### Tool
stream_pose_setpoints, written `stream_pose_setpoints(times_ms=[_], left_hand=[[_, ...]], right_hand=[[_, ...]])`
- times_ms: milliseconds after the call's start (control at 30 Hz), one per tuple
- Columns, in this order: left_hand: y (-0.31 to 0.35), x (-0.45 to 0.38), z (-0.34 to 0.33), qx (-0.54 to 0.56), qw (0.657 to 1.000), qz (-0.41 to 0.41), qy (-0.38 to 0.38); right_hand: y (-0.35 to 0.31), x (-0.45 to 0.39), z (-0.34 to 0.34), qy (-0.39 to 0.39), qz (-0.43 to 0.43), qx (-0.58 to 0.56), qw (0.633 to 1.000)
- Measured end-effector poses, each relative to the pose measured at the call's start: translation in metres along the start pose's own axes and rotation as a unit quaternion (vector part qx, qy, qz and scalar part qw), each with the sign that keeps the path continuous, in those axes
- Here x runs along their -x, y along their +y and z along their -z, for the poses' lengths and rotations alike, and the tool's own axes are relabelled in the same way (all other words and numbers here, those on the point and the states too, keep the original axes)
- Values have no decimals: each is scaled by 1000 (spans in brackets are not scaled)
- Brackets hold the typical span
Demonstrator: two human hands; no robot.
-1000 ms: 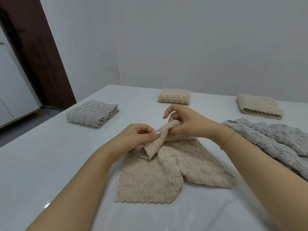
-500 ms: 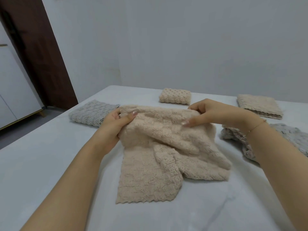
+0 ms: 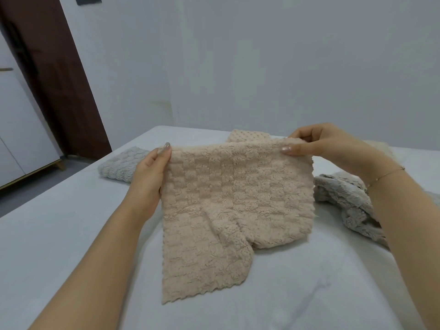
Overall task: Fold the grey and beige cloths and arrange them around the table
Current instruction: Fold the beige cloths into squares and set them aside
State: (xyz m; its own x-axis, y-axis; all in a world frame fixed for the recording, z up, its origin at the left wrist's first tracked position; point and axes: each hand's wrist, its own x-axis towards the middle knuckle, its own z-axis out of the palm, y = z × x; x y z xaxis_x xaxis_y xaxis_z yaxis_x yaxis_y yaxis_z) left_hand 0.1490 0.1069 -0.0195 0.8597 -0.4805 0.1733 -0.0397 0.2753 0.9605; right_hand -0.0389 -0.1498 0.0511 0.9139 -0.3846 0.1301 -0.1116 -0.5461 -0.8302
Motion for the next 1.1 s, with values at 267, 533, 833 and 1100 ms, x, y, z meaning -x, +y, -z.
stream_pose_setpoints(times_ms=[267, 533, 833, 1100], left_hand=[[14, 3, -3, 81, 997, -2, 10], [45, -18, -27, 19, 996, -78, 42], [101, -31, -40, 12, 976, -218, 6], [91, 18, -9, -65, 983, -172, 2]], right_hand=[[-1, -1, 6, 112, 14, -89, 990], [-13, -6, 5, 245, 126, -163, 947], [-25, 1, 18, 312, 242, -128, 910], [-42, 29, 25, 63, 113, 5, 992]])
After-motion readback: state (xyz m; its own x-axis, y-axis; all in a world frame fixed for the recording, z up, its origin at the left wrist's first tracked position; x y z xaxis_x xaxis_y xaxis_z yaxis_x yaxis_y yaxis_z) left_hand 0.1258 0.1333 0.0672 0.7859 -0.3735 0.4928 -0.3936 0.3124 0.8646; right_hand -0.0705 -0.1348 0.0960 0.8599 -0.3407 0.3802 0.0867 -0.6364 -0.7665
